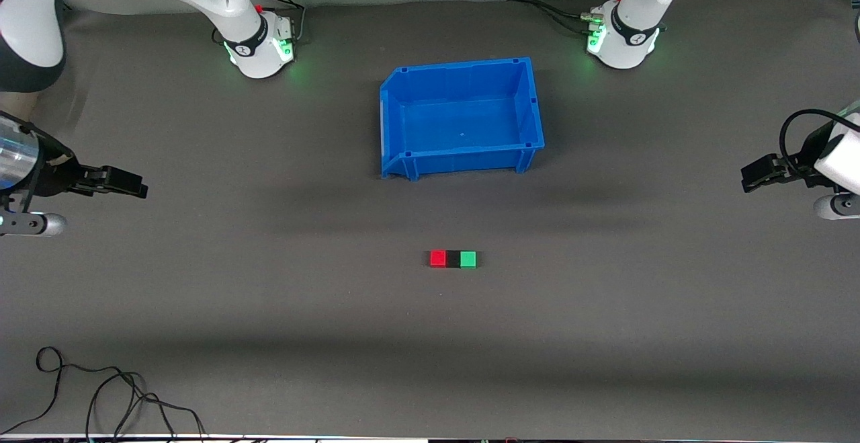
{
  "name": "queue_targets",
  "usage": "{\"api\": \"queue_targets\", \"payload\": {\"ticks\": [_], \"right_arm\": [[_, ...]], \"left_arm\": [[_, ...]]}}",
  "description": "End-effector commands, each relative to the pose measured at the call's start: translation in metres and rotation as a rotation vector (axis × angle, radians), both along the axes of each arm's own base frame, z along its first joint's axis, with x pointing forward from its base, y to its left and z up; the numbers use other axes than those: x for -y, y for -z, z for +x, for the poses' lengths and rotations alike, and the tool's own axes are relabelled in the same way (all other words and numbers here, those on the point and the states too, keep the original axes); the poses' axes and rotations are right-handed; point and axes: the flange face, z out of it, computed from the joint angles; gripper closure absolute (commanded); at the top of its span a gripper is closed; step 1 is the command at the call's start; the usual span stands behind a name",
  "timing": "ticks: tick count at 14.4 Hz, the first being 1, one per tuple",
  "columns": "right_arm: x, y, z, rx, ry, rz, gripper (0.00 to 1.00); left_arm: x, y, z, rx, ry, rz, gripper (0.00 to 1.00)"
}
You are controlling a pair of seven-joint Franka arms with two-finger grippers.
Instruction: Attach green and red cubes to black cube
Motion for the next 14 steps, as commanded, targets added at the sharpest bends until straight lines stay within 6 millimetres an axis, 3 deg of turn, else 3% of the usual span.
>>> {"api": "queue_targets", "payload": {"ticks": [1,4,8,14], "right_arm": [[0.010,-0.010,-0.030,0.040,-0.034,-0.011,0.00],[0.012,-0.003,-0.055,0.080,-0.034,-0.019,0.00],[0.012,-0.020,-0.059,0.120,-0.038,-0.021,0.00],[0.011,-0.025,-0.056,0.131,-0.039,-0.009,0.00]], "left_arm": [[0.007,-0.005,-0.008,0.013,0.021,-0.003,0.00],[0.007,-0.005,-0.008,0.011,0.023,-0.003,0.00],[0.007,-0.003,-0.009,0.004,0.021,-0.005,0.00],[0.005,-0.003,-0.007,0.007,0.020,-0.004,0.00]]}}
